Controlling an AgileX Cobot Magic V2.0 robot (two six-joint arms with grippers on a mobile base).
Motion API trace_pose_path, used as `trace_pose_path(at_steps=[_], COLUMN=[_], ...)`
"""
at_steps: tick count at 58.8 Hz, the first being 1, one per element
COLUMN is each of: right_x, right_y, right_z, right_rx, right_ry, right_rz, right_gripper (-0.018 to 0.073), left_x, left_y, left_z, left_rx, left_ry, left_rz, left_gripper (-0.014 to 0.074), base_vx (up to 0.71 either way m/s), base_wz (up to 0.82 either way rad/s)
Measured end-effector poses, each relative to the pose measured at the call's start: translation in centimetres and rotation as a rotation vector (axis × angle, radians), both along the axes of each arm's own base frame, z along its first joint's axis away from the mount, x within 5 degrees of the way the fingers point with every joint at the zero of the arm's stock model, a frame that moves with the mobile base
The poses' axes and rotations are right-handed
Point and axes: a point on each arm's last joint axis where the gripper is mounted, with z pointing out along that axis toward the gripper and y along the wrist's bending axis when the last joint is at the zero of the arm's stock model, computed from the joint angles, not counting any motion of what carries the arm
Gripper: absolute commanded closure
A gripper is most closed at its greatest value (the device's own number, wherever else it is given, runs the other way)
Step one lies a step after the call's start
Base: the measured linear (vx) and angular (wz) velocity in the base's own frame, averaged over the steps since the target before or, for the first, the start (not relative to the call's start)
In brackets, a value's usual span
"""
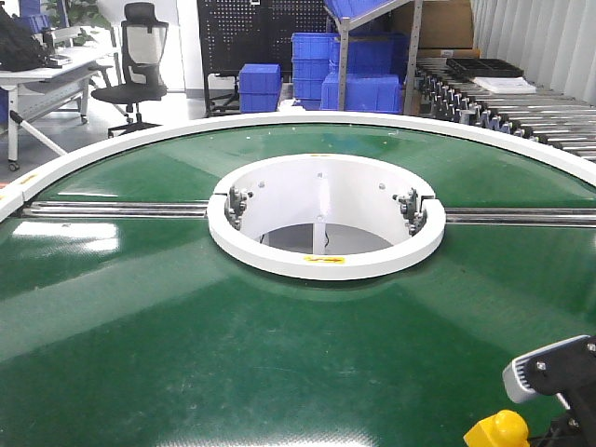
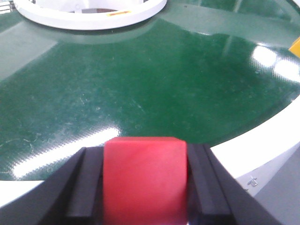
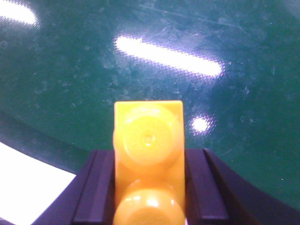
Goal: Pick red and yellow blocks into blue bin
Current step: 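Drive the base to the large blue bin holding both blocks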
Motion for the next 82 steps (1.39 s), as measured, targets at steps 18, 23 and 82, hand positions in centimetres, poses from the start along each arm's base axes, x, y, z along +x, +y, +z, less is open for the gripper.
trace_pose_path(at_steps=[18, 23, 82], right_x=[0.00, 0.00, 0.00], right_y=[0.00, 0.00, 0.00], right_z=[0.00, 0.00, 0.00], right_rx=[0.000, 0.000, 0.000], right_ry=[0.000, 0.000, 0.000], right_rz=[0.000, 0.000, 0.000], right_gripper=[0.0328, 0.0328, 0.0328], left_x=[-0.27, -0.27, -0.27], left_y=[0.06, 0.06, 0.06], left_z=[-0.06, -0.06, -0.06], left_rx=[0.001, 0.001, 0.001], left_ry=[-0.001, -0.001, -0.001], left_rz=[-0.003, -0.003, -0.003], left_gripper=[0.0362, 0.0362, 0.0362], base_vx=[0.00, 0.00, -0.01], base_wz=[0.00, 0.00, 0.02])
